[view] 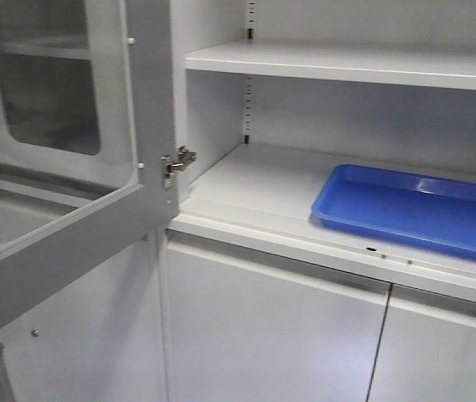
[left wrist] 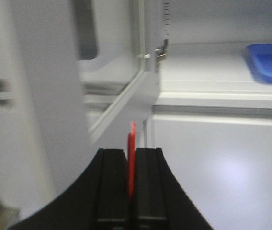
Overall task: Sort red and green spoons into left cabinet
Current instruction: 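Drive up to the open cabinet shelf holding the blue tray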
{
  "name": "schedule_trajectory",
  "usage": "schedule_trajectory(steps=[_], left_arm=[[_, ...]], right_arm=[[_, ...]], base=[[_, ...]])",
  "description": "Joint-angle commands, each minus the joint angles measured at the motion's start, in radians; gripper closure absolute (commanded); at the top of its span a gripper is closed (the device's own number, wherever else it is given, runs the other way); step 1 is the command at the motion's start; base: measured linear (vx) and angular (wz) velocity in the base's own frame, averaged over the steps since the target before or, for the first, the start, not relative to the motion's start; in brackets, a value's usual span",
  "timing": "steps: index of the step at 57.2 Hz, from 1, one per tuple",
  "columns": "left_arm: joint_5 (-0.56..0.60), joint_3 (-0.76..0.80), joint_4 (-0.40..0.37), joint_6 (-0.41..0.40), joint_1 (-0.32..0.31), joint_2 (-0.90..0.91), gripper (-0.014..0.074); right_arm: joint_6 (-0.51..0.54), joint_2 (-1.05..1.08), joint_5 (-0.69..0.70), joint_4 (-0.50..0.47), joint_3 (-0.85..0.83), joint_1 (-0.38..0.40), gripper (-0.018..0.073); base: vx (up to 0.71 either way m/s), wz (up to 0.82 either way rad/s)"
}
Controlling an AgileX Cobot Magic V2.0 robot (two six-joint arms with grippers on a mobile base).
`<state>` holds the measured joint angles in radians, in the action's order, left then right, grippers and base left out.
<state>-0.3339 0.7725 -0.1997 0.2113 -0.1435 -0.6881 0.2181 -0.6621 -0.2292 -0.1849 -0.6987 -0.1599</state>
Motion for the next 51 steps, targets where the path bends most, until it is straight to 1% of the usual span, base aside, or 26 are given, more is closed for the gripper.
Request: schedule_trajectory(steps=[1, 16, 26, 38, 51], left_arm=[[0.083, 0.028, -0.014, -0.005, -0.005, 0.001, 0.0597], [0.083, 0.028, -0.014, -0.005, -0.005, 0.001, 0.0597], [0.083, 0.028, -0.014, -0.005, -0.005, 0.001, 0.0597], [0.083, 0.028, -0.014, -0.005, -0.005, 0.001, 0.0597], [0.083, 0.028, -0.014, -0.005, -0.005, 0.001, 0.0597]], right_arm=[[0.010, 0.002, 0.084, 0.004, -0.030, 0.002, 0.0564], [0.010, 0.002, 0.084, 0.004, -0.030, 0.002, 0.0564], [0.010, 0.002, 0.084, 0.004, -0.030, 0.002, 0.0564], [0.010, 0.002, 0.084, 0.004, -0.030, 0.002, 0.0564], [0.010, 0.002, 0.084, 0.004, -0.030, 0.002, 0.0564]], base=[[0.25, -0.61], [0.23, -0.57], [0.22, -0.40], [0.23, -0.17], [0.23, 0.06]])
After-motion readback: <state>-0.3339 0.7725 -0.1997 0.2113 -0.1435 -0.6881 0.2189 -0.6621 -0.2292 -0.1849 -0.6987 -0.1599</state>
